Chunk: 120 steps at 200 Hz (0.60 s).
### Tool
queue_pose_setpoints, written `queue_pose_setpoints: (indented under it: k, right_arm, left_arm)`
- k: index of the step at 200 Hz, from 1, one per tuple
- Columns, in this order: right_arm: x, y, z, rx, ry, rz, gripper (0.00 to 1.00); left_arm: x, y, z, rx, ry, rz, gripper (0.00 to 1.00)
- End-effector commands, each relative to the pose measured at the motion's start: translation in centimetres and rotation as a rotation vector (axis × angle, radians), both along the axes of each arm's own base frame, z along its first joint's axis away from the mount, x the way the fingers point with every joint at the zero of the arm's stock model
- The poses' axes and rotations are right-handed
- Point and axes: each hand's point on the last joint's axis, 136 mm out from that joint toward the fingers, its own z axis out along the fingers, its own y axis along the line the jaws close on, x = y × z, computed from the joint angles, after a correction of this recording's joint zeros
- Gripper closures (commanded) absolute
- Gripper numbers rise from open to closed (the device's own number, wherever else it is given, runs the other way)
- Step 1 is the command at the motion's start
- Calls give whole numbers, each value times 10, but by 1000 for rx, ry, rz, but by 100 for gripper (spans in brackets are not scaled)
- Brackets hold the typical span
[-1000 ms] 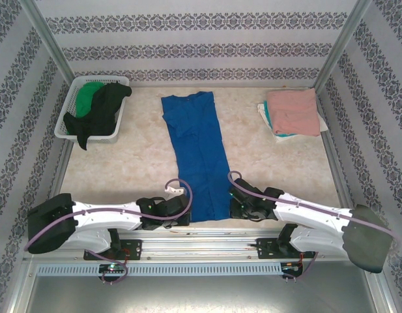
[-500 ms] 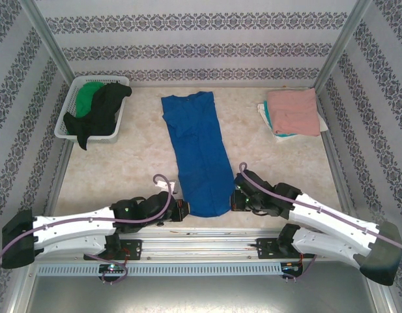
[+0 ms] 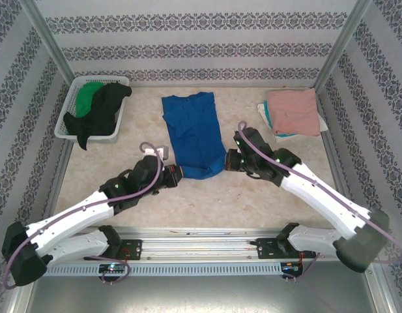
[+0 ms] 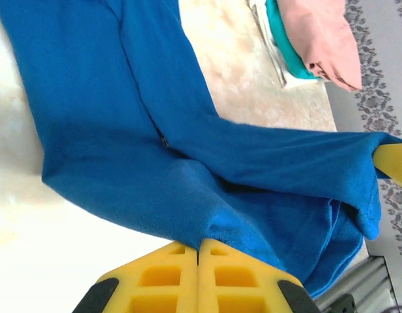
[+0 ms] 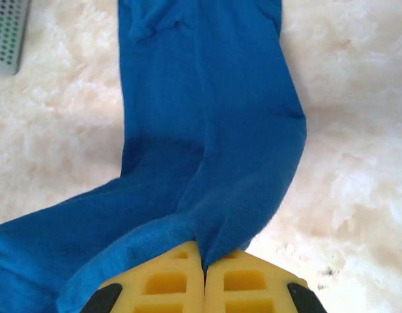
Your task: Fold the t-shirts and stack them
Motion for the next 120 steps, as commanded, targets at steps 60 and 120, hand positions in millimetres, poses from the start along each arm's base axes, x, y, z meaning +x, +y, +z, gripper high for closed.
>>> queue_pose_setpoints:
  k: [60, 120]
  right_arm:
    - [129, 29, -13, 43, 53, 76, 98]
    - [207, 36, -59, 45, 124, 76, 96]
  left_arm:
    - [130, 25, -24, 22, 82, 5, 100]
    - [208, 40, -64, 38, 182, -6, 100]
